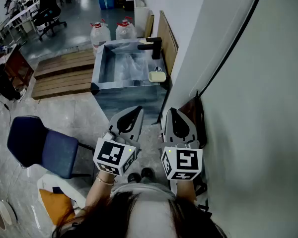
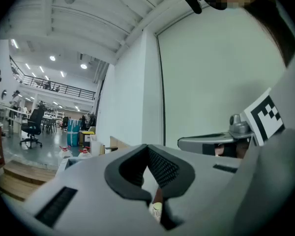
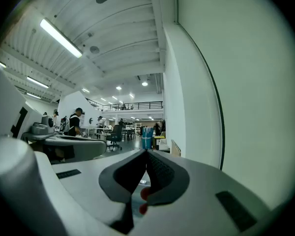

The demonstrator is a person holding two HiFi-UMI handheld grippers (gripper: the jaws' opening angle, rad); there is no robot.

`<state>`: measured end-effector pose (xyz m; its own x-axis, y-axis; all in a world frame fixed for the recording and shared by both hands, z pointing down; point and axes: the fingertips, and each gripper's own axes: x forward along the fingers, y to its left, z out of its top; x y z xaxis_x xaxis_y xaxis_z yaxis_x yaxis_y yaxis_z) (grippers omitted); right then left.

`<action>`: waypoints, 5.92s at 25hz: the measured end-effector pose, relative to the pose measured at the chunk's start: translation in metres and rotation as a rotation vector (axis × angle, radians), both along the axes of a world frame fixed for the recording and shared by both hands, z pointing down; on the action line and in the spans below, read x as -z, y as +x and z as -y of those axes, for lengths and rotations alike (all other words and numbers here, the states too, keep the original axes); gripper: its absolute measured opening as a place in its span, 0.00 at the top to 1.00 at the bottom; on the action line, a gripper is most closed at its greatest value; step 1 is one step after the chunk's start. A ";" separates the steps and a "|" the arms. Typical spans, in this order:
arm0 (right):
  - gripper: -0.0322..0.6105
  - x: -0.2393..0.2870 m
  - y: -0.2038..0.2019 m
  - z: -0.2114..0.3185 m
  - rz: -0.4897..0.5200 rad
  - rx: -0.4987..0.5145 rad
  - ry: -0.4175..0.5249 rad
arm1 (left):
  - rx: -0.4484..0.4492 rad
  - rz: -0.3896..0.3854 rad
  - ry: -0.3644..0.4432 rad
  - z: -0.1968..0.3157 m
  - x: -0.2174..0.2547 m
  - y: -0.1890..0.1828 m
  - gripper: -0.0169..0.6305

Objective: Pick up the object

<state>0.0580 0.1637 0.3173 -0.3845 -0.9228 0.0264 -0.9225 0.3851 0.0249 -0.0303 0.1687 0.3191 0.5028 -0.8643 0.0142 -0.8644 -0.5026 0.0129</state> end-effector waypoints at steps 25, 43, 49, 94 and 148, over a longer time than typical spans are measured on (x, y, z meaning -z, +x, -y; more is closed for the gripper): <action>0.91 -0.031 0.043 0.092 0.032 0.050 -0.041 | 0.033 0.011 -0.023 0.078 -0.017 0.043 0.96; 0.91 -0.046 0.015 0.183 -0.011 0.042 -0.077 | -0.012 0.017 -0.039 0.169 -0.024 0.022 0.96; 0.91 -0.054 0.008 0.218 -0.029 0.018 -0.117 | -0.040 0.021 -0.048 0.203 -0.024 0.010 0.96; 0.90 -0.197 -0.006 0.384 -0.245 -0.066 -0.453 | -0.191 0.019 -0.151 0.370 -0.070 0.002 0.96; 0.89 -0.331 0.015 0.414 -0.154 -0.116 -0.820 | -0.167 0.056 -0.276 0.417 -0.126 0.020 0.96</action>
